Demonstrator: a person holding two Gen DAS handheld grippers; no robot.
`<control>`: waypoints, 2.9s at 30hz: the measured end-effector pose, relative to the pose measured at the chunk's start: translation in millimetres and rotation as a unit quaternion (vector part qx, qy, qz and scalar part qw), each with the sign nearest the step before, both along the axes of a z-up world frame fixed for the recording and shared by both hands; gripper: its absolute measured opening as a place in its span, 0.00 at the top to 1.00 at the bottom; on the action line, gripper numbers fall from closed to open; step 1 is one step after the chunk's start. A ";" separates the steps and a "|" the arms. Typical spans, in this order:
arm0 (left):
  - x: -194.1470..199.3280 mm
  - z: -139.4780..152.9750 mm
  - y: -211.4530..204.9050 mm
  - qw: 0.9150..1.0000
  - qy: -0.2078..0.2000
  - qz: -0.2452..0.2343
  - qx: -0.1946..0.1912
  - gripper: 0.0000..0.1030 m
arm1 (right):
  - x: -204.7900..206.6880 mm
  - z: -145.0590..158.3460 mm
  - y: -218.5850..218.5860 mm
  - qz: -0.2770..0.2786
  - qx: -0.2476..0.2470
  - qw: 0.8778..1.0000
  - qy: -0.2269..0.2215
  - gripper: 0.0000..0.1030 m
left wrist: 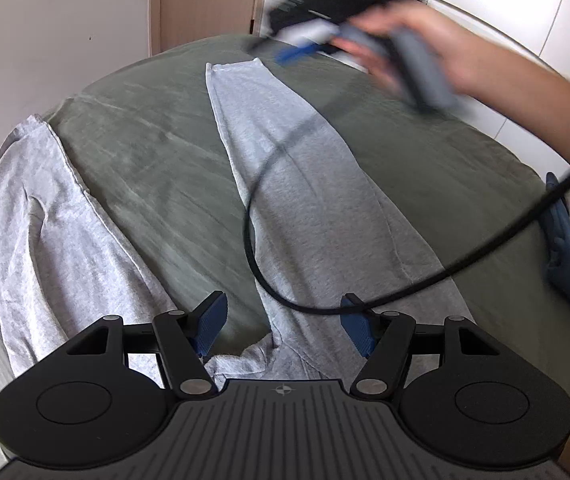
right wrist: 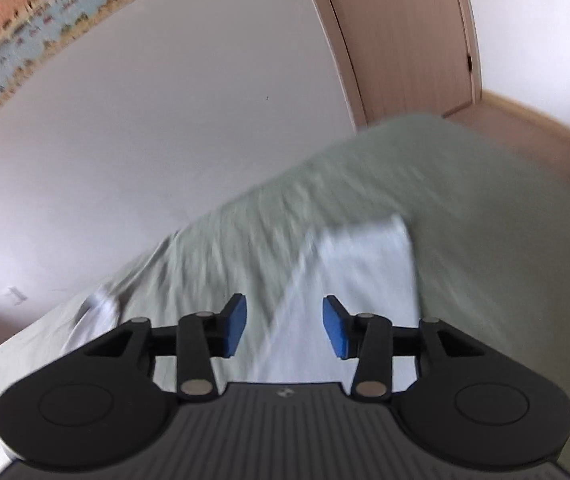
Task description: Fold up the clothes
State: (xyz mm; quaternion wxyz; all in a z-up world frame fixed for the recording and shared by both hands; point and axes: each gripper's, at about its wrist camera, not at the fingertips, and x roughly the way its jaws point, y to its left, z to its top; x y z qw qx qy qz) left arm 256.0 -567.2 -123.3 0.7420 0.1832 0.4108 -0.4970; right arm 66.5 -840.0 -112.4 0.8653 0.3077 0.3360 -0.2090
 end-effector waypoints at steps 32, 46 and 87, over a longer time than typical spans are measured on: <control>14.6 -9.8 -45.3 1.000 0.013 0.019 0.013 0.41 | -175.7 -32.8 115.9 -0.006 0.091 0.996 0.019 0.62; 16.0 -31.9 -55.8 0.999 -0.001 0.026 0.039 0.81 | -156.2 -45.2 116.2 0.015 0.076 0.997 0.024 0.99; 64.0 -38.9 -116.0 0.996 -0.061 0.047 0.033 0.88 | -117.7 -60.3 61.3 -0.031 0.082 0.996 0.013 1.00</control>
